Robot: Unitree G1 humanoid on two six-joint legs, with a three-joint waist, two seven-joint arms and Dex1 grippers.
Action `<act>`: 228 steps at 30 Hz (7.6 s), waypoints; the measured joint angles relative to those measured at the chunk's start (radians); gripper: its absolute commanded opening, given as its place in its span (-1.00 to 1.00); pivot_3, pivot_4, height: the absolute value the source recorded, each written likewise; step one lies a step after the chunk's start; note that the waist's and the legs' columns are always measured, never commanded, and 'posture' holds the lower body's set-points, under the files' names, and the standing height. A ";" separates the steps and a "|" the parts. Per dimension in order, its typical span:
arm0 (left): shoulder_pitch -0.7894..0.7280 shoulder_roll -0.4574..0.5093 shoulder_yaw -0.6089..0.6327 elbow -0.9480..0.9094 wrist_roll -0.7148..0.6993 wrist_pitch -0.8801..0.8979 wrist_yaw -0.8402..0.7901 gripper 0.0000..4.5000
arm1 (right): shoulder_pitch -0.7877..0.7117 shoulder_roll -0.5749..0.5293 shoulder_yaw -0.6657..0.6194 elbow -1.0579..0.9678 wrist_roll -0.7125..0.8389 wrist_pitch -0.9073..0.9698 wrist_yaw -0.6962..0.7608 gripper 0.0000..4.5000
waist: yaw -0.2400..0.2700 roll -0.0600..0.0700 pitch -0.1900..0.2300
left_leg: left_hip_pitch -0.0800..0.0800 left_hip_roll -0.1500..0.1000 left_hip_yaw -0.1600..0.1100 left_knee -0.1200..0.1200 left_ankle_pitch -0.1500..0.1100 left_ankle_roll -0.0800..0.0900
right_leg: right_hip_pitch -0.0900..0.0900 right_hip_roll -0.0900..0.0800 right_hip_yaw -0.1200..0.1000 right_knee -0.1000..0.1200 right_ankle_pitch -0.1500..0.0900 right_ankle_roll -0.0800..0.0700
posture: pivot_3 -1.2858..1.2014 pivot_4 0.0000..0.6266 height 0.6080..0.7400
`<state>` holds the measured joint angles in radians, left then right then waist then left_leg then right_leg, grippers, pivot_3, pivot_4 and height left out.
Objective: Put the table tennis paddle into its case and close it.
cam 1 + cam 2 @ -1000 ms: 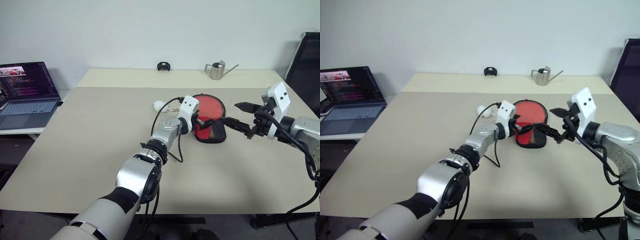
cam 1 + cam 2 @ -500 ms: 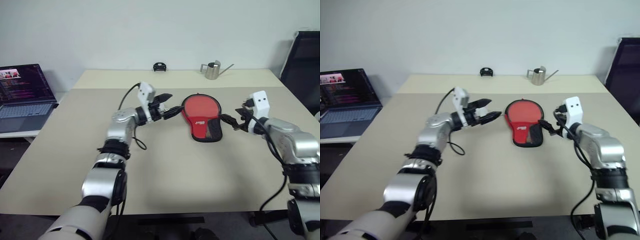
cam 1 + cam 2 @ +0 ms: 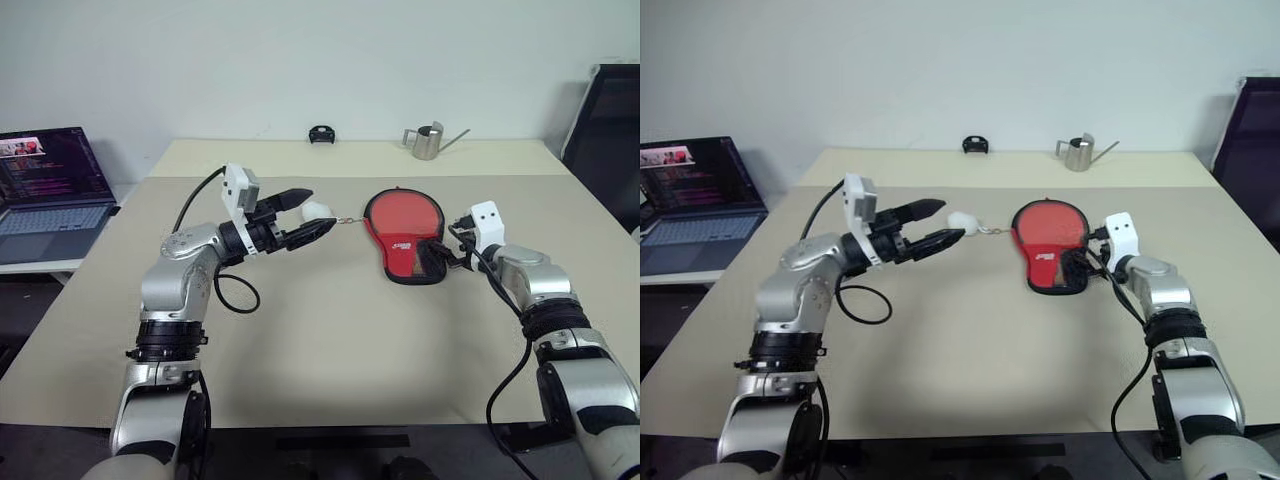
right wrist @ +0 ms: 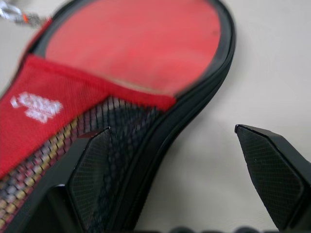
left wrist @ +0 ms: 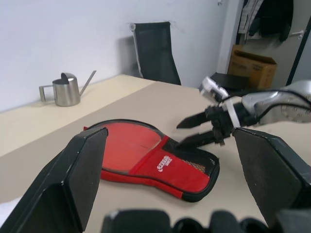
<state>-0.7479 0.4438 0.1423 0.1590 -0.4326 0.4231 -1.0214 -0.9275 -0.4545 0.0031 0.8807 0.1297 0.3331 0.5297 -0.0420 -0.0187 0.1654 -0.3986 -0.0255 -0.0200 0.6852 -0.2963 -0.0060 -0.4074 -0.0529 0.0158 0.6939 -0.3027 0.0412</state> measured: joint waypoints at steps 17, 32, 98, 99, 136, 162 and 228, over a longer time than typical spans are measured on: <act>-0.001 0.035 0.000 -0.010 -0.015 0.010 0.033 1.00 | -0.176 0.099 0.020 0.328 -0.129 -0.144 0.019 0.99 | -0.026 0.000 0.000 | 0.001 0.001 0.000 0.008 0.000 0.000 | 0.001 0.001 0.001 0.007 0.000 0.000 | 0.03 -0.52 1.00; -0.001 0.063 0.000 -0.011 -0.020 0.007 0.059 1.00 | -0.209 0.153 -0.023 0.383 -0.127 -0.111 -0.008 -0.88 | -0.041 0.000 0.000 | 0.001 0.001 -0.001 0.010 0.000 0.000 | 0.002 0.000 0.000 0.009 0.000 0.000 | 0.03 -0.52 1.00; 0.353 0.429 -0.129 -0.354 -0.143 0.139 -0.407 1.00 | 0.720 0.266 -0.286 -1.503 0.568 1.264 -0.335 -0.99 | -0.002 0.001 0.000 | 0.000 0.000 -0.005 0.005 -0.003 0.005 | 0.002 0.001 -0.002 0.003 0.000 0.000 | 0.03 -0.52 1.00; 0.353 0.429 -0.133 -0.354 -0.143 0.139 -0.407 1.00 | 0.729 0.266 -0.292 -1.509 0.591 1.264 -0.350 -0.99 | -0.002 0.001 0.000 | 0.000 0.000 -0.005 0.005 -0.003 0.005 | 0.002 0.001 -0.002 0.003 0.000 0.000 | 0.03 -0.52 1.00; 0.372 0.424 -0.142 -0.356 -0.143 0.135 -0.385 1.00 | 0.835 0.197 -0.445 -1.512 1.018 1.181 -0.629 0.99 | 0.015 -0.001 -0.001 | 0.001 0.000 -0.005 0.006 -0.004 0.006 | 0.005 0.001 -0.002 0.002 0.000 0.001 | 0.03 -0.52 1.00; 0.310 0.318 -0.074 -0.222 -0.022 0.069 -0.032 1.00 | 0.517 -0.061 0.153 -1.184 0.485 0.494 0.008 0.99 | 0.011 -0.001 -0.001 | -0.001 0.001 -0.005 0.006 -0.004 0.006 | 0.003 0.002 -0.002 0.001 0.000 0.000 | 0.03 -0.52 1.00; -0.364 -0.217 -0.135 1.079 0.392 -0.234 0.185 -0.92 | 0.539 0.110 0.226 -1.063 0.084 0.415 -0.029 1.00 | 0.009 -0.006 -0.004 | 0.000 0.000 -0.005 0.010 -0.003 0.005 | 0.003 0.002 -0.003 0.005 0.001 0.001 | 0.03 -0.52 1.00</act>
<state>-1.1120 0.2269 0.0076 1.2382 -0.0404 0.1892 -0.8368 -0.3886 -0.3448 0.2293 -0.1824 0.2141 0.7485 0.5008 -0.0325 -0.0244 0.1615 -0.3987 -0.0258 -0.0250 0.6953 -0.2993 -0.0009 -0.4046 -0.0509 0.0131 0.6985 -0.3021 0.0417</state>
